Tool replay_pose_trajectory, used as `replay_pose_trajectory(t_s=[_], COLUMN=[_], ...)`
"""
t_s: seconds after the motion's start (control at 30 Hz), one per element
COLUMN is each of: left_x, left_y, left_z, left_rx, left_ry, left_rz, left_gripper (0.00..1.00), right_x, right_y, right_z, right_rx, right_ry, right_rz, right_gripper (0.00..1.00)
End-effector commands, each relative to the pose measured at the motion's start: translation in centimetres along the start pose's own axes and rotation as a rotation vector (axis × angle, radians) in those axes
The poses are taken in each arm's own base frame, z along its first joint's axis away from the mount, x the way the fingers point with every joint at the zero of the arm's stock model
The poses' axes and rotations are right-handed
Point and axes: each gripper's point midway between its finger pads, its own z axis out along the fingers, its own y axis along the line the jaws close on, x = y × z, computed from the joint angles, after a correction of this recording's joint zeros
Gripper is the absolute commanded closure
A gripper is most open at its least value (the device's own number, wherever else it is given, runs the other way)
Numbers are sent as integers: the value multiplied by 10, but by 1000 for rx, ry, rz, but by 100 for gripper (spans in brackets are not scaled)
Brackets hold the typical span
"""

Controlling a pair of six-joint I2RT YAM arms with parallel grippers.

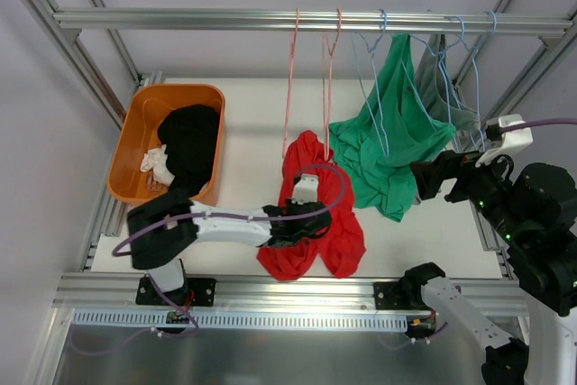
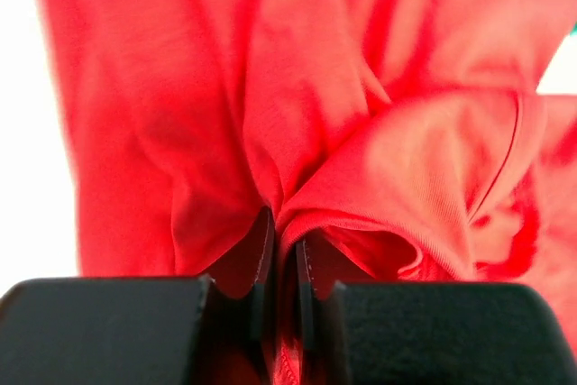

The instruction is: Remove the tank top from the hanger

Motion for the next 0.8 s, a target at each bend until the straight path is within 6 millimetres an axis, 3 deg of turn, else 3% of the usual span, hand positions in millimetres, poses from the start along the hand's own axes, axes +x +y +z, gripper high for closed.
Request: replay_pose_trajectory(t_s=[0.0, 0.07, 0.1, 0.17, 0.27, 0.37, 0.53, 0.77], left_x=[-27, -37, -54, -68, -105, -133, -176, -258], left_y=[55, 80, 83, 99, 116, 131, 156, 189], left_z=[-44, -60, -78, -95, -139, -170, -219, -309], left_rx=[-139, -187, -162, -181, -146, -149, -210, -338], left_ry=[-111, -167, -217, -271, -387, -481, -608, -772], left_rz=[-50, -48, -89, -86, -164, -187, -177, -206], left_gripper=[100, 100, 100, 100, 100, 100, 100, 100], right_x=[-16, -16, -16, -16, -17, -20, -21, -25], right_y=[3, 3, 4, 3, 4, 9, 11, 11], right_z=[-3, -2, -2, -1, -1, -3, -1, -3], right_rx=[-18, -19, -19, -18, -23, -48, -61, -63], right_ry=[-67, -71, -71, -78, -92, -108, -115, -130], right_rz=[-8, -8, -5, -3, 0, 1, 3, 3], right_gripper=[1, 1, 0, 1, 0, 1, 1, 1])
